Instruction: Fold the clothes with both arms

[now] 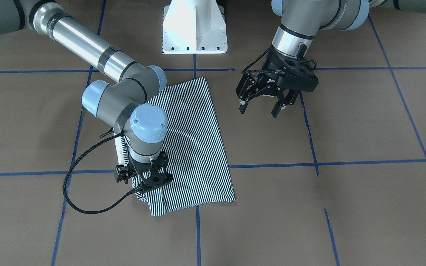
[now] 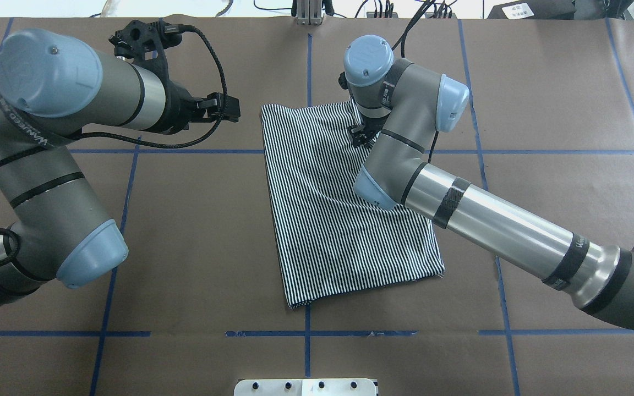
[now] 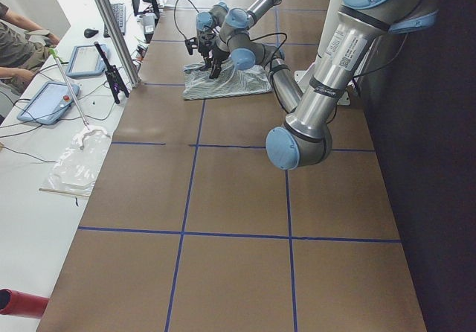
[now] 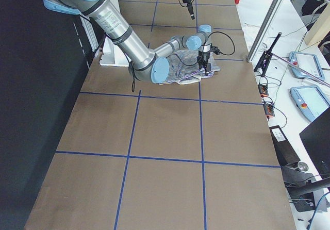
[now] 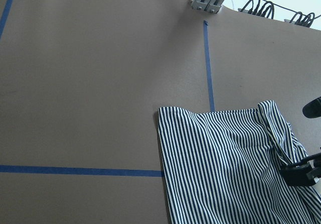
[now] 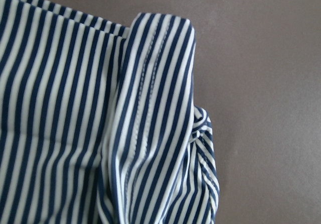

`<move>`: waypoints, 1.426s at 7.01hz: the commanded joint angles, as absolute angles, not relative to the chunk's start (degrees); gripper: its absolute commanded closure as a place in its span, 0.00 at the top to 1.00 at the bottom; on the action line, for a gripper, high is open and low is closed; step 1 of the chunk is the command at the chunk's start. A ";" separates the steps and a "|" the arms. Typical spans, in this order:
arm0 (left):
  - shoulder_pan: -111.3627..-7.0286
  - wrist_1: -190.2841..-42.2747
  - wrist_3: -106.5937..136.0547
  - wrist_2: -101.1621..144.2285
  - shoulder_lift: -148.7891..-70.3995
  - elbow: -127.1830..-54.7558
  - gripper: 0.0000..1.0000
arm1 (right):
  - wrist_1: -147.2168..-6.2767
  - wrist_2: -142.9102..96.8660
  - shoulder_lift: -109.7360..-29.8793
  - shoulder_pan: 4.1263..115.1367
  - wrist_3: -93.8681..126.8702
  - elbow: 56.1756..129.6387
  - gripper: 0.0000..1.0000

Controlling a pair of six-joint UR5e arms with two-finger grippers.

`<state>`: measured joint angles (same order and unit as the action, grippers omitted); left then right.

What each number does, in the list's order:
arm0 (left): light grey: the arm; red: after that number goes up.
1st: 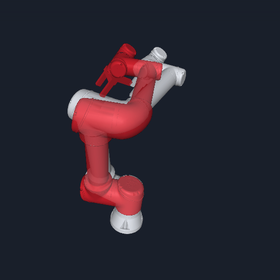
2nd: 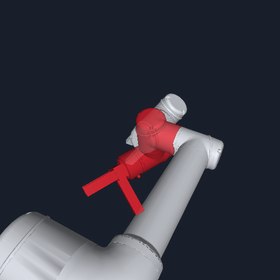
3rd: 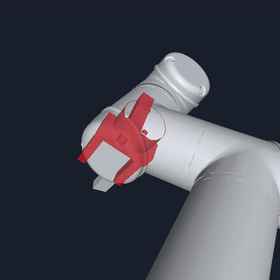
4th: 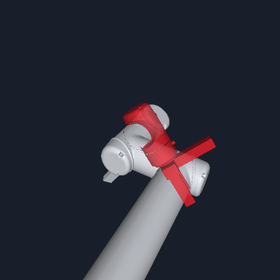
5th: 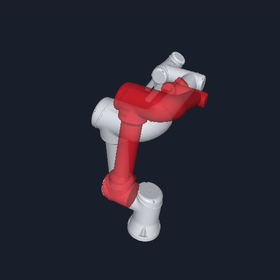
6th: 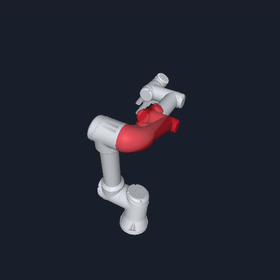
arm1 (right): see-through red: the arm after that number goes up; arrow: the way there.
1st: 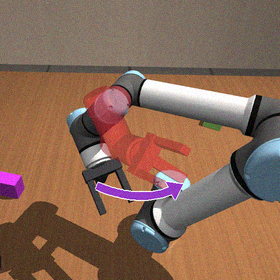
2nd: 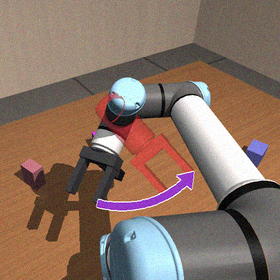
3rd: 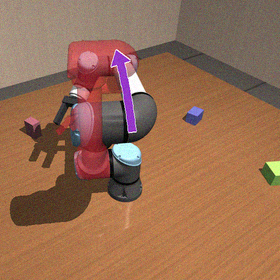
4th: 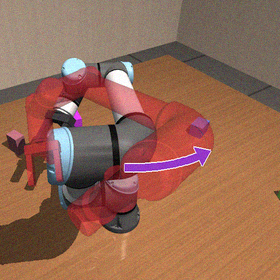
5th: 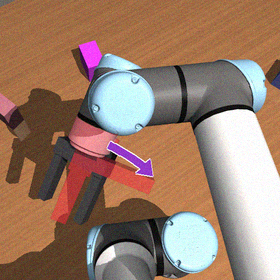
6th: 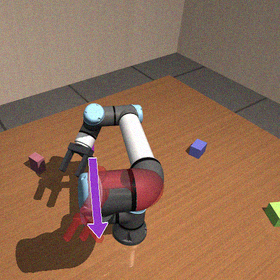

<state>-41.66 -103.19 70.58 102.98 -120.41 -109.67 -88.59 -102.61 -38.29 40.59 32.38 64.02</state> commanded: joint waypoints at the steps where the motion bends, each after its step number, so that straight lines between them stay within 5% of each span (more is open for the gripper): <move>1: -41.66 -103.18 70.58 103.01 -120.58 -109.86 1.00 | -88.59 -102.39 -38.49 41.74 30.95 63.98 1.00; 7: -41.66 -103.18 70.93 103.01 -120.94 -110.30 1.00 | -88.24 -101.17 -43.93 48.85 19.19 63.46 1.00; 10: -41.66 -103.10 70.84 103.01 -120.85 -110.21 1.00 | -88.86 -103.17 -38.25 48.96 22.38 63.55 1.00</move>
<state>-41.66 -103.11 70.85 103.01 -120.86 -110.22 -88.68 -102.10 -40.46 49.21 20.22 63.65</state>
